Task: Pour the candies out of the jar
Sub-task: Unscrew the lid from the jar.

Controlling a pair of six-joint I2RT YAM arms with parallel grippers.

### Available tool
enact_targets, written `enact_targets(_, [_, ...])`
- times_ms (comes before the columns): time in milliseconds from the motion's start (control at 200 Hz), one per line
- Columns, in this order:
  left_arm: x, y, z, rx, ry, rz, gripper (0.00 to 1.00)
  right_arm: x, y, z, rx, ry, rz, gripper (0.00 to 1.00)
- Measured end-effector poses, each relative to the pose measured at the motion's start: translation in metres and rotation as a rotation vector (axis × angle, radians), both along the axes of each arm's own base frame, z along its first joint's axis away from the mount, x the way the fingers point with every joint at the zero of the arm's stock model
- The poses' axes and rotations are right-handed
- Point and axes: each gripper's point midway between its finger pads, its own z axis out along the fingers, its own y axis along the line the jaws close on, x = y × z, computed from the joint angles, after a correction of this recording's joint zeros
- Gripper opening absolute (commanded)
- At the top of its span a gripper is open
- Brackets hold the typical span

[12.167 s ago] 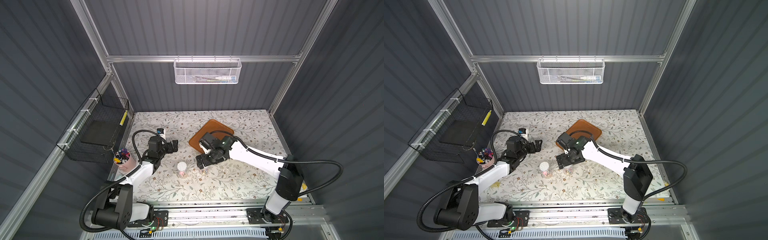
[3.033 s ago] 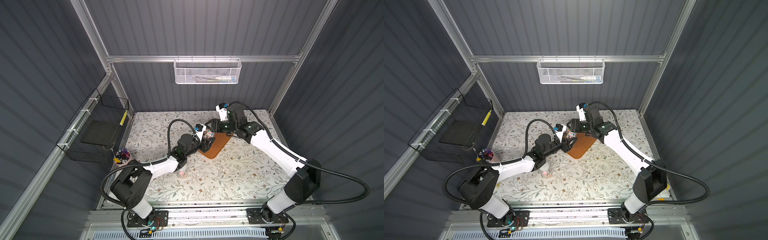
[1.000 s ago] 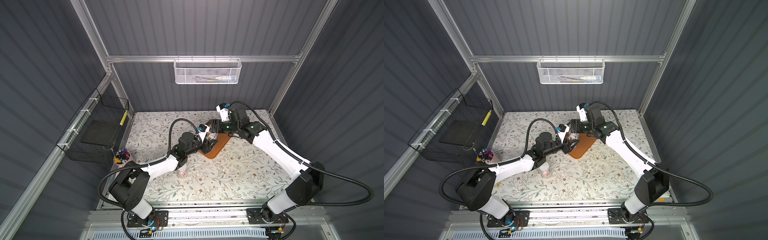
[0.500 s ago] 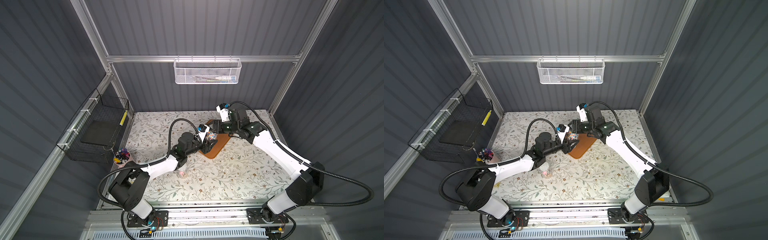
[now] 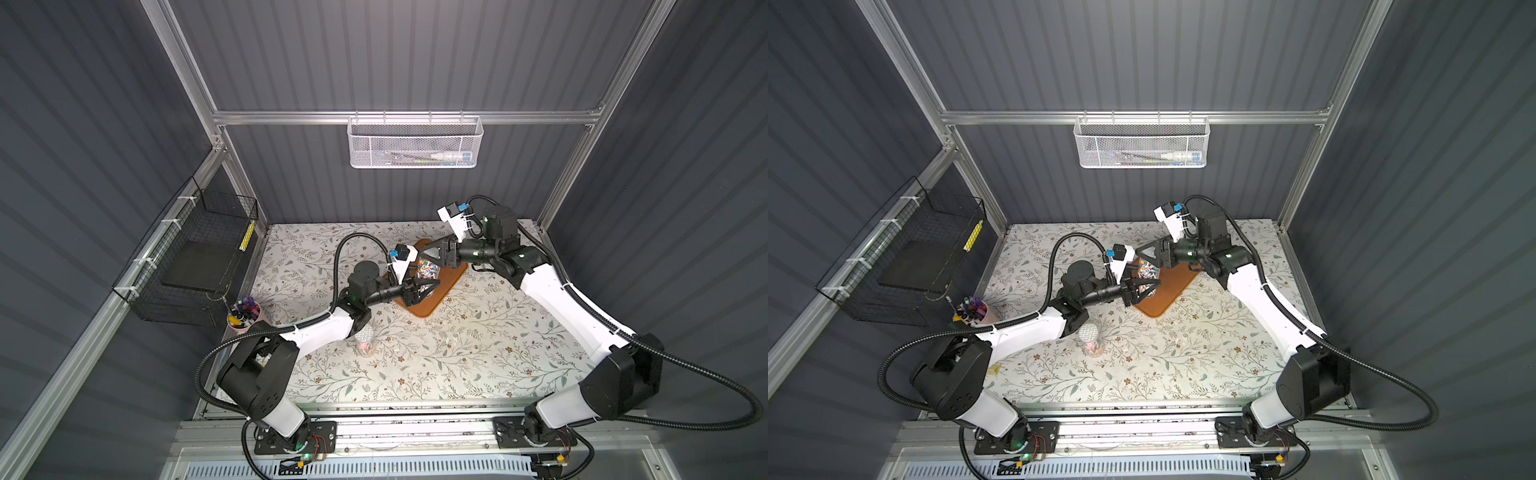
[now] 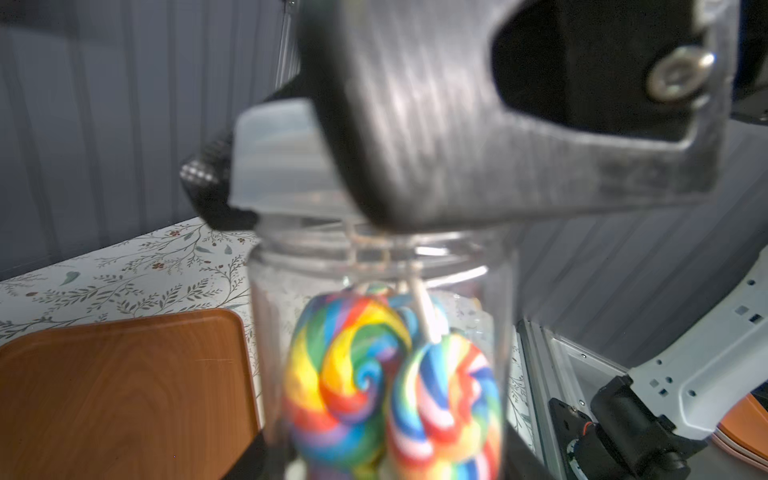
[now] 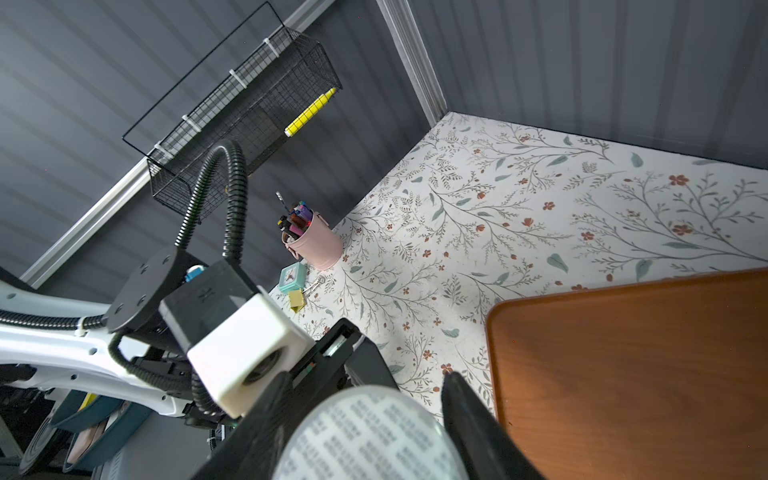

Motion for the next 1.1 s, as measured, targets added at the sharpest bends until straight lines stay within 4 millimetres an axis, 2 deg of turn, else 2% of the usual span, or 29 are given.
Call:
enact_targets(280, [-0.007, -0.003, 0.005, -0.01, -0.013, -0.039, 0.0, -0.007, -0.006, 0.006, 0.037, -0.022, 0.031, 0.5])
enact_targets(545, [-0.01, -0.007, 0.006, -0.016, -0.029, -0.064, 0.0, -0.01, -0.009, 0.01, 0.055, -0.012, 0.05, 0.65])
enact_targets(830, [-0.014, -0.011, -0.008, 0.032, -0.008, -0.077, 0.0, -0.007, -0.012, 0.016, 0.061, -0.017, 0.012, 0.78])
enact_targets(966, [-0.01, -0.01, -0.012, 0.049, -0.007, -0.05, 0.0, 0.001, -0.018, 0.011, 0.029, -0.004, -0.057, 0.78])
enact_targets(1101, [0.004, -0.006, -0.02, 0.083, -0.012, 0.034, 0.0, 0.015, -0.032, 0.0, -0.04, 0.039, -0.187, 0.79])
